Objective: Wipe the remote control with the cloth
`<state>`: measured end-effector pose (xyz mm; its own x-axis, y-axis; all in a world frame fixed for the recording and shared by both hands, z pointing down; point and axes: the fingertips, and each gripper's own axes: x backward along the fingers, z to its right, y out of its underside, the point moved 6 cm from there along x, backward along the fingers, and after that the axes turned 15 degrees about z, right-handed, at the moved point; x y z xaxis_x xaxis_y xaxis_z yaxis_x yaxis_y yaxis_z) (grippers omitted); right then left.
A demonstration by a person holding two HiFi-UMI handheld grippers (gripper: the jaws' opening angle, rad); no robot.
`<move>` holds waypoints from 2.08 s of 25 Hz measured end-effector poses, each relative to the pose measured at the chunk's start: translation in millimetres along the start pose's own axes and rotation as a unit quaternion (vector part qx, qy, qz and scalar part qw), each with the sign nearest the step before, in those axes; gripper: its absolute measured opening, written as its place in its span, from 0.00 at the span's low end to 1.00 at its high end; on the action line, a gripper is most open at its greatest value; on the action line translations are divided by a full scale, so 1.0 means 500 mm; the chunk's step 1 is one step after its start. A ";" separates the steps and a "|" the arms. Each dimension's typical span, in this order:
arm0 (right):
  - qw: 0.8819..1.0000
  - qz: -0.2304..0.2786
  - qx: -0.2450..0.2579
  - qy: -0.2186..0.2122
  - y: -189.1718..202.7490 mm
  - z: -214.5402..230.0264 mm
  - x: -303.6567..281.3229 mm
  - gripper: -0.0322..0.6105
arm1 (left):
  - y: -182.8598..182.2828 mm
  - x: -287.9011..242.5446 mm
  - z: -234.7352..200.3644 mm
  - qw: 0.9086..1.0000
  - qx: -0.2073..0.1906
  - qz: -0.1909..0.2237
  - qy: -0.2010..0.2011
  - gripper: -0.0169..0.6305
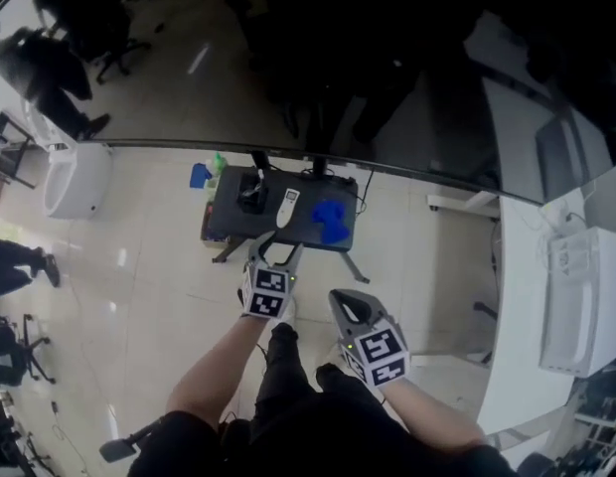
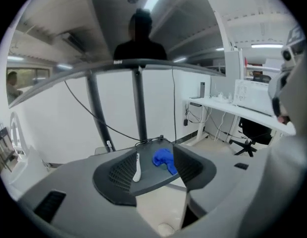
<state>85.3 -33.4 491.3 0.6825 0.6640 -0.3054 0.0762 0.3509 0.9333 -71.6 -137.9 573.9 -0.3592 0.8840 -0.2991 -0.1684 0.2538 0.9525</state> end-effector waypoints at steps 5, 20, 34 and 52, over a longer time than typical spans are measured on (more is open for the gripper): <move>0.999 -0.009 -0.032 0.011 0.028 0.015 -0.060 0.06 | 0.109 -0.147 -0.063 1.000 0.011 -0.025 0.001 0.39; 0.996 -0.036 -0.055 0.056 0.119 0.118 -0.215 0.06 | 0.318 -0.316 -0.122 0.990 0.045 -0.132 -0.003 0.40; 0.996 -0.030 -0.062 0.058 0.120 0.123 -0.247 0.06 | 0.324 -0.324 -0.133 0.990 0.027 -0.139 -0.012 0.35; 0.999 0.000 -0.016 0.051 0.035 0.111 -0.161 0.06 | 0.128 -0.095 -0.050 0.997 0.009 -0.075 -0.008 0.34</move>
<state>72.0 -117.3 542.7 0.6045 0.7278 -0.3240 0.0516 0.3700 0.9276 -88.4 -173.6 647.8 -0.3157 0.8422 -0.4370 -0.2019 0.3903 0.8983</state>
